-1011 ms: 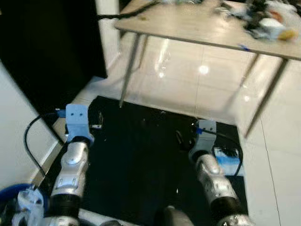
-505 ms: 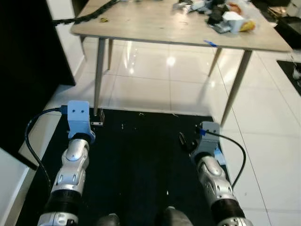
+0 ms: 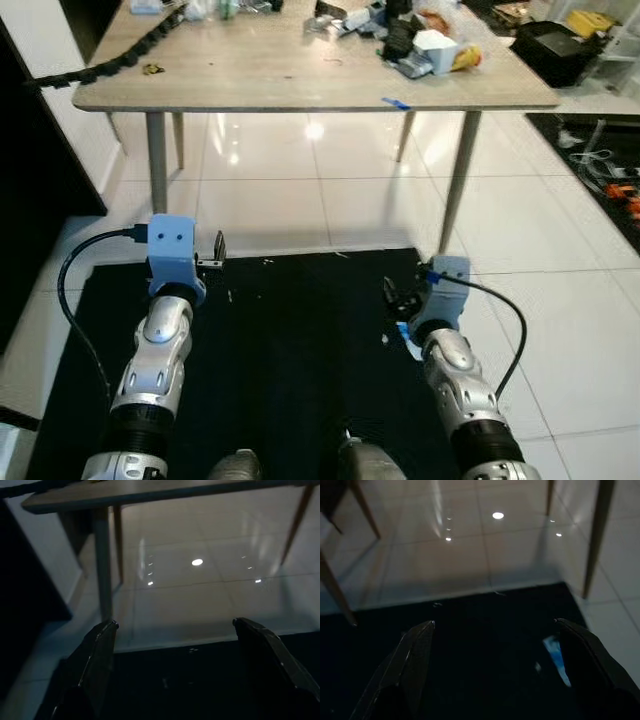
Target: Picking trash to rubbish bin
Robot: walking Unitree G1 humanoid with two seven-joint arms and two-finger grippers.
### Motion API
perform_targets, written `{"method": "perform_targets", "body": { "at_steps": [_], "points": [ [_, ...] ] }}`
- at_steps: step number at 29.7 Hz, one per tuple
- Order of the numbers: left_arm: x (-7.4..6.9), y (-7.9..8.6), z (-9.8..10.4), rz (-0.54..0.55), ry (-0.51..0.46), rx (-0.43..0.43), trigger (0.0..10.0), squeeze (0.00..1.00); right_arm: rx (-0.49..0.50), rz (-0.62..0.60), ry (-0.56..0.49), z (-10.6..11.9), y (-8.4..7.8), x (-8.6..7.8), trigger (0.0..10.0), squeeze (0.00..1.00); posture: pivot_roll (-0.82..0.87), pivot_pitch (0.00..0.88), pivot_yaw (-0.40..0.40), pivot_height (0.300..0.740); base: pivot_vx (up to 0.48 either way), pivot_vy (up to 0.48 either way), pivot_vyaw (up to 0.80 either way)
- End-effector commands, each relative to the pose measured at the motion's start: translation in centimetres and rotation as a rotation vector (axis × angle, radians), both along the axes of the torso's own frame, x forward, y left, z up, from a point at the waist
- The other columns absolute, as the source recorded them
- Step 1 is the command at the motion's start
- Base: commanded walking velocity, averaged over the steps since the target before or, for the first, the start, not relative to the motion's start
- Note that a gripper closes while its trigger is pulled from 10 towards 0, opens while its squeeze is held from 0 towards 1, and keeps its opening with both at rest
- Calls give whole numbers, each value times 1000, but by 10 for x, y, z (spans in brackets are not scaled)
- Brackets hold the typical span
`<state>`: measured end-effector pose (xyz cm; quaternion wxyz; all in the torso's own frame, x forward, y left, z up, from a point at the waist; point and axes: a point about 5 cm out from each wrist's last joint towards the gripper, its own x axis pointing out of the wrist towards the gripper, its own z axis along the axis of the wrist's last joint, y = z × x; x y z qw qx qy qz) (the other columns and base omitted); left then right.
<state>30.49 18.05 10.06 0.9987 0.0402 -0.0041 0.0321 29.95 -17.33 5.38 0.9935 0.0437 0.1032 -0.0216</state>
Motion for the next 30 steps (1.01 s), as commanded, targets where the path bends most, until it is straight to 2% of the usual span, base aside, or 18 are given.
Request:
{"method": "perform_targets", "body": {
  "at_steps": [1, 5, 14, 16, 18, 24, 30],
  "points": [
    [-1, -1, -1, -9, 7, 8, 10000, 0, -9, -7, -16, 3, -2, 0, 10000, 0, -32, 81, -13, 740, 330, 0, 0],
    [-2, -1, 2, -15, 3, 11, 10000, 0, 2, -18, -81, 16, 1, 3, 10000, 0, -28, 81, -8, 740, 329, 0, 0],
    [-3, -4, 1, -20, 6, 9, 10000, 0, 14, -49, -106, 24, -5, 6, 10000, 0, -28, 79, -4, 740, 327, 0, 0],
    [-2, -6, 3, -29, 0, 5, 10000, 0, 3, -41, -133, 32, -7, 8, 10000, 0, -26, 81, -2, 740, 330, 0, 0],
    [-1, -10, 9, -47, -15, 0, 10000, 0, -58, 41, -208, 49, -1, 11, 10000, 0, -24, 78, -1, 740, 326, 0, 0],
    [0, -18, 14, -84, -32, -11, 10000, 0, -111, 167, -286, 64, 14, 12, 10000, 0, -25, 75, 1, 740, 327, 0, 0],
    [-1, -28, 19, -125, -50, -23, 10000, 0, -103, 174, -321, 70, 18, 13, 10000, 0, -22, 73, -1, 740, 327, 0, 0]
  ]
}}
